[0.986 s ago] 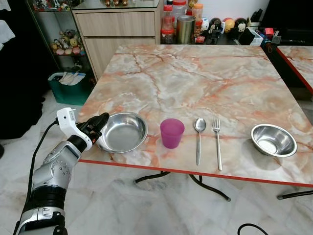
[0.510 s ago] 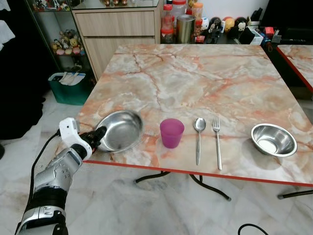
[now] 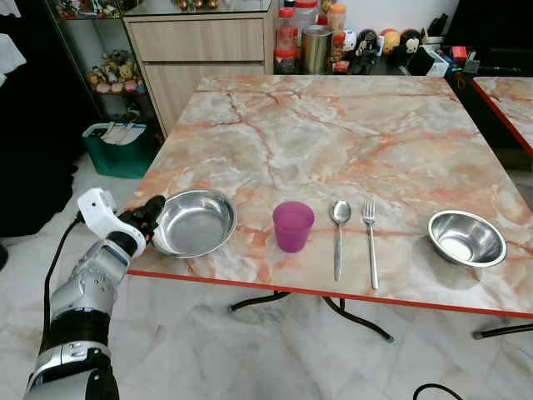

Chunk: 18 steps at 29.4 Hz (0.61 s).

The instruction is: Setting the table

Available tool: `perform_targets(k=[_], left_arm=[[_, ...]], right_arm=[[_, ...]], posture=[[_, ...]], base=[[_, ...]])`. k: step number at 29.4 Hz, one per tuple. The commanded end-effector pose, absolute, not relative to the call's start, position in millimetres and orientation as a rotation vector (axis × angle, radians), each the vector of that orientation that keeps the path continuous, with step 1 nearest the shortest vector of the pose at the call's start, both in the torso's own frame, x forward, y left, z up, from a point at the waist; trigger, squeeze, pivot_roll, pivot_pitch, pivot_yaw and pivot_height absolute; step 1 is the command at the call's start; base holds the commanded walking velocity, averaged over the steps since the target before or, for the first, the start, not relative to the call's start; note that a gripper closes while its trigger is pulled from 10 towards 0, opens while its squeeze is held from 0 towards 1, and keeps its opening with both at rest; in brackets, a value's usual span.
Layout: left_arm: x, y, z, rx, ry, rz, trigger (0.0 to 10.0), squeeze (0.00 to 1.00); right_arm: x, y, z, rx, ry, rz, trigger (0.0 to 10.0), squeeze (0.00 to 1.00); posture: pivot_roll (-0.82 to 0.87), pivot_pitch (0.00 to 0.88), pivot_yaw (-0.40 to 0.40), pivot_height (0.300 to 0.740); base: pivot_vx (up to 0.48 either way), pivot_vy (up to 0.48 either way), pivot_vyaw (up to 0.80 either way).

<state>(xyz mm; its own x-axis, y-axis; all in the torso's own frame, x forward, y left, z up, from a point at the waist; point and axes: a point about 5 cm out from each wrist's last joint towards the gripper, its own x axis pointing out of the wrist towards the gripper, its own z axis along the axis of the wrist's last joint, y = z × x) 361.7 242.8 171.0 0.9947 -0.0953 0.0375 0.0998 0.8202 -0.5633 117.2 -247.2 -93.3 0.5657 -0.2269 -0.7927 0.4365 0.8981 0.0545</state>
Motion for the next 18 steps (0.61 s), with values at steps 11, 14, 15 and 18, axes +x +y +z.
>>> perform_targets(k=[11,14,15,18], left_arm=[[353,287,164,-0.573,0.003,0.128,10.0,0.00],[352,284,157,-0.570,0.038,0.114,10.0,0.00],[352,282,155,-0.576,0.049,0.108,10.0,0.00],[353,274,149,-0.587,0.086,0.074,10.0,0.00]], right_arm=[[111,-244,-96,0.273,0.909,-0.407,10.0,0.00],[111,-244,-96,0.274,0.903,-0.407,10.0,0.00],[111,-244,-96,0.273,0.902,-0.406,10.0,0.00],[113,-244,-96,0.272,0.897,-0.405,10.0,0.00]], posture=[[0.00,0.128,0.042,0.740],[0.00,0.126,0.041,0.740],[0.00,0.127,0.042,0.740],[0.00,0.127,0.040,0.740]], base=[[0.000,0.000,0.00],[0.000,0.000,0.00],[0.000,0.000,0.00],[0.000,0.000,0.00]])
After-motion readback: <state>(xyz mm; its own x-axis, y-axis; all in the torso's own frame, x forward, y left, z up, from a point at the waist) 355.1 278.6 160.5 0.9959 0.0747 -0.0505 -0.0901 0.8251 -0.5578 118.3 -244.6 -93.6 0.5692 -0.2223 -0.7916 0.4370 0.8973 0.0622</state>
